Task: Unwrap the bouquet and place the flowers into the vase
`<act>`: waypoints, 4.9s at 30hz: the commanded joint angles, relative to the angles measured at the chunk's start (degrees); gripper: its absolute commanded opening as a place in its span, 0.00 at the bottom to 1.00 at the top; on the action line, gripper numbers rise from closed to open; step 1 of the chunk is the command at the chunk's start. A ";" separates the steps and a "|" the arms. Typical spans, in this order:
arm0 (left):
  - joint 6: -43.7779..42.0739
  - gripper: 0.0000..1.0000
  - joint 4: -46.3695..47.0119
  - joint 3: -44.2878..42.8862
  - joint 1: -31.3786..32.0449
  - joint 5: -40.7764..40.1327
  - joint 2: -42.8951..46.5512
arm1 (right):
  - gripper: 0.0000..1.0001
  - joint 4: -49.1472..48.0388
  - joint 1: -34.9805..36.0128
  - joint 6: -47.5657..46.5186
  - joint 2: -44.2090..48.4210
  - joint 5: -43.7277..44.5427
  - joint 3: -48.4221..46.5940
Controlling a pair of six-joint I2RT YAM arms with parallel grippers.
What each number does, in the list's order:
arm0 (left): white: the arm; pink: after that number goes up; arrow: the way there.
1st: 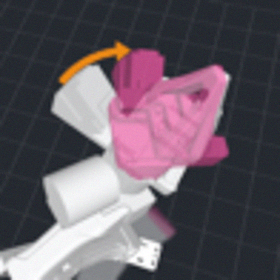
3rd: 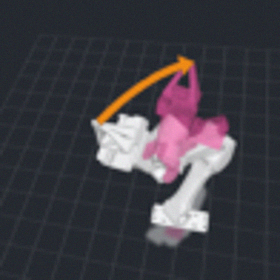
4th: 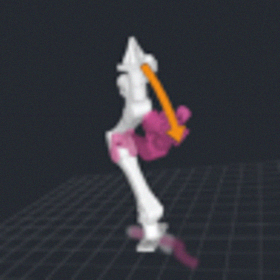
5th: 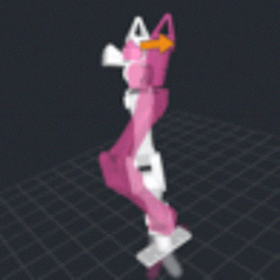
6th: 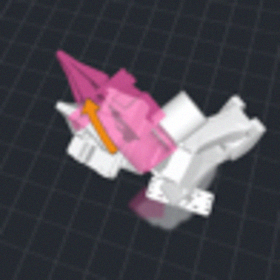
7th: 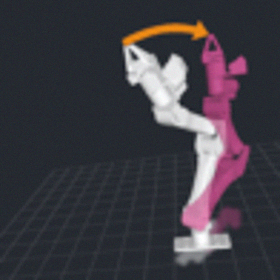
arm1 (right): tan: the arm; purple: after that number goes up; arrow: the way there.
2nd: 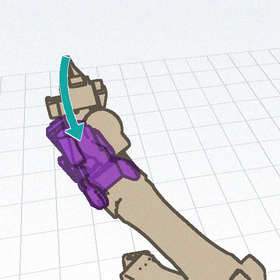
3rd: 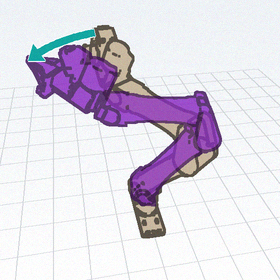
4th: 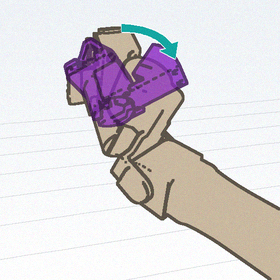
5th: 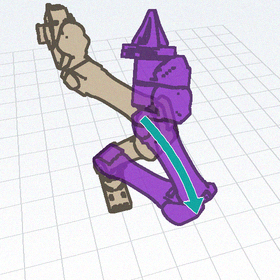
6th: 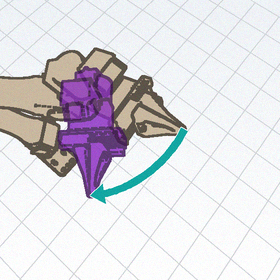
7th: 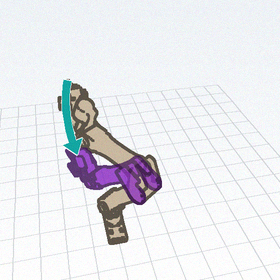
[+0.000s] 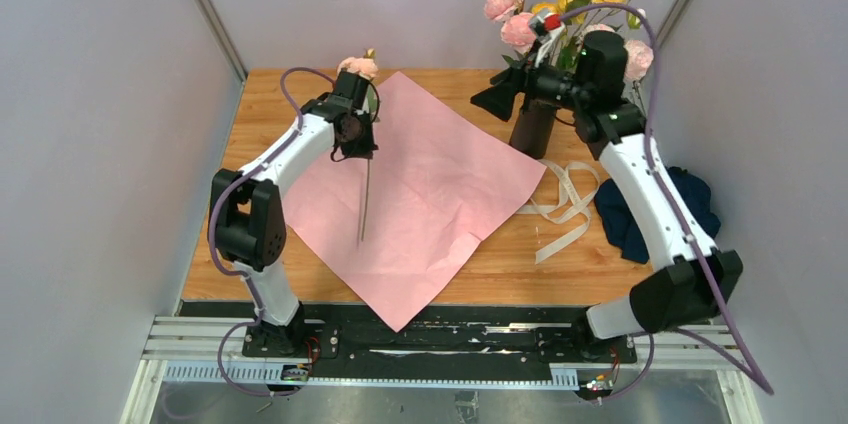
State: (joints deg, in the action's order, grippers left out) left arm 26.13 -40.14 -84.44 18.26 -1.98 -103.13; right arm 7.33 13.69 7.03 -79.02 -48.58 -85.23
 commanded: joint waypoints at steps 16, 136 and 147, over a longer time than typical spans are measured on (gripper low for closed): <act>-6.13 0.00 9.64 1.96 7.08 4.31 15.90 | 0.86 10.07 16.17 5.37 -29.77 5.42 -22.81; -7.23 0.75 9.04 7.13 13.55 4.75 21.41 | 0.00 25.91 -0.62 -26.77 -14.63 27.64 -41.01; -7.72 0.75 9.33 7.72 13.55 5.08 20.37 | 0.00 22.52 -4.93 -25.02 -9.71 28.81 -35.14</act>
State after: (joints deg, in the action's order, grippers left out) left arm 19.53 -31.75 -77.54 31.68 2.39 -81.82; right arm 32.08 10.24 -18.02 -91.15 -20.64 -122.26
